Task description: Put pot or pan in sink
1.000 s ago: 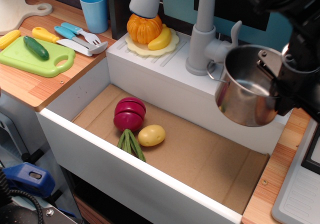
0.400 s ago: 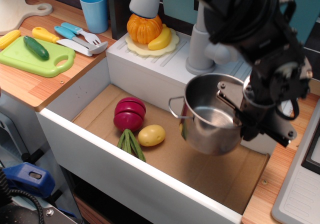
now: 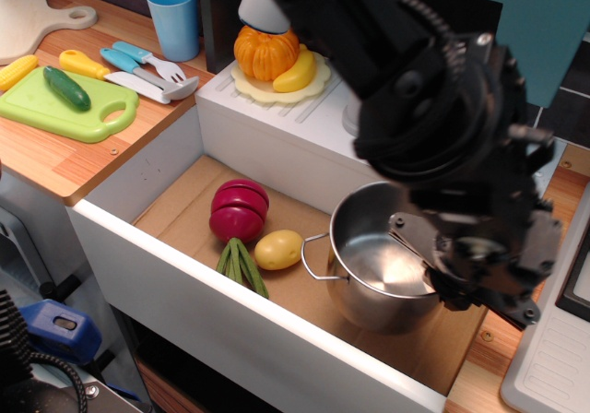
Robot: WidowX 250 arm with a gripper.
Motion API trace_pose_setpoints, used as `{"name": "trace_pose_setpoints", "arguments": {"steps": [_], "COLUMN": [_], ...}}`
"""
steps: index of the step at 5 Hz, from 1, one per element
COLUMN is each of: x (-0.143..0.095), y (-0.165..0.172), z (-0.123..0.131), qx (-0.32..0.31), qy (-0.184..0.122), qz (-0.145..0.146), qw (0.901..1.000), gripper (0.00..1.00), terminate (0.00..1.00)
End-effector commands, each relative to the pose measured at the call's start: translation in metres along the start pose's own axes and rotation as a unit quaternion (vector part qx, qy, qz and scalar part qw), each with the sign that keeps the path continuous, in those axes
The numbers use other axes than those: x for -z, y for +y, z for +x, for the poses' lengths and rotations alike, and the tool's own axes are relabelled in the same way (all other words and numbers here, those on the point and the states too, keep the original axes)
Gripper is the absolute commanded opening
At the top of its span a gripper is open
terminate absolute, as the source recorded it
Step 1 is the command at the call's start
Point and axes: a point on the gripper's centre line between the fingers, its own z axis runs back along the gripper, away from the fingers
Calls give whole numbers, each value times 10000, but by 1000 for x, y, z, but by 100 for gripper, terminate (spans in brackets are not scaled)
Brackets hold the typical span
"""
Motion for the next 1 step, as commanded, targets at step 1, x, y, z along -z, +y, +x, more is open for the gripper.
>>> {"name": "trace_pose_setpoints", "arguments": {"steps": [1], "x": [1], "y": [0], "z": [4], "qx": [100], "qy": [-226], "qz": [-124], "qw": [9996], "gripper": [100], "terminate": [100]}}
